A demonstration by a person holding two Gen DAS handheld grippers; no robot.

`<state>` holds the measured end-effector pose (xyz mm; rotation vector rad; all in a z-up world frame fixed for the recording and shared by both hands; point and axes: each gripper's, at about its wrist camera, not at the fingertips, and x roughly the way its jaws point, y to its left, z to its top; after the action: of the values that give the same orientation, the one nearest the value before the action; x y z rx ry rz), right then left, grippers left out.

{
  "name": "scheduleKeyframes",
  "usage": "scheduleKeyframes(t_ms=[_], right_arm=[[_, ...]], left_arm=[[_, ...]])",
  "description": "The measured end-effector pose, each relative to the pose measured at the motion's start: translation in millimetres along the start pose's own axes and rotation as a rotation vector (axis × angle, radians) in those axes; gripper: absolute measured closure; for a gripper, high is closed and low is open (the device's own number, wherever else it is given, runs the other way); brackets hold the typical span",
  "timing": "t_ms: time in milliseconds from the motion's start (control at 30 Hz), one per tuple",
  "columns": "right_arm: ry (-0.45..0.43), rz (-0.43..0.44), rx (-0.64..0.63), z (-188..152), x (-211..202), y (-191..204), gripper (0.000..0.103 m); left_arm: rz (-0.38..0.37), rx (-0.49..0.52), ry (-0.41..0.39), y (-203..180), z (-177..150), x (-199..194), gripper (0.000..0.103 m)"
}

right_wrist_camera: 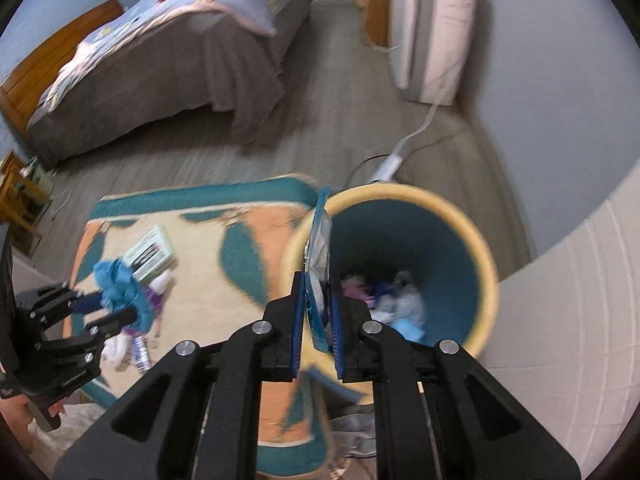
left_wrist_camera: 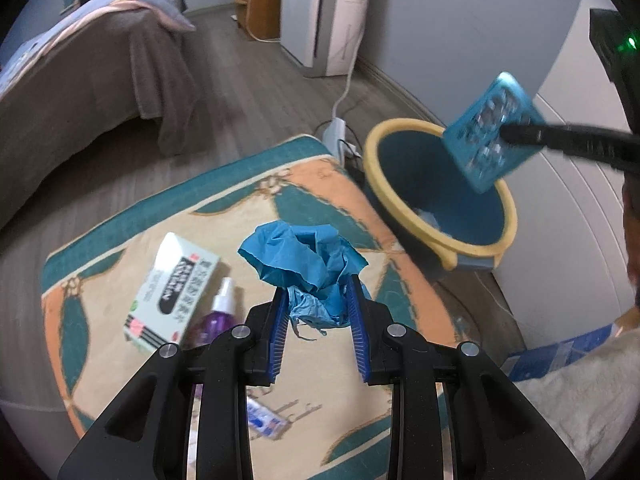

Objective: Collect trash
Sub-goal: 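Carry the blister pack and blue cloth over the bin and open both tools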

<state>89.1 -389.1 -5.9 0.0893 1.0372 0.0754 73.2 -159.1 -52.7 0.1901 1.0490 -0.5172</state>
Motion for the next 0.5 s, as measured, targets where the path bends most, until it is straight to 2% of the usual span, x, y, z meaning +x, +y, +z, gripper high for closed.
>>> scheduleKeyframes(t_ms=[167,367,500], right_arm=[[-0.007,-0.037,0.101,5.0,6.5,-45.8,0.092],[-0.016,-0.034,0.152,12.4,14.5,-63.1,0.092],[-0.015,-0.036,0.169,13.1,17.8,-72.3,0.092]], left_arm=[[-0.016,0.014,0.004,-14.0,0.4,1.1,0.073],[-0.015,0.054,-0.014,-40.9,9.2,-0.8,0.073],[-0.067,0.043,-0.016,-61.4,20.7,6.8,0.073]])
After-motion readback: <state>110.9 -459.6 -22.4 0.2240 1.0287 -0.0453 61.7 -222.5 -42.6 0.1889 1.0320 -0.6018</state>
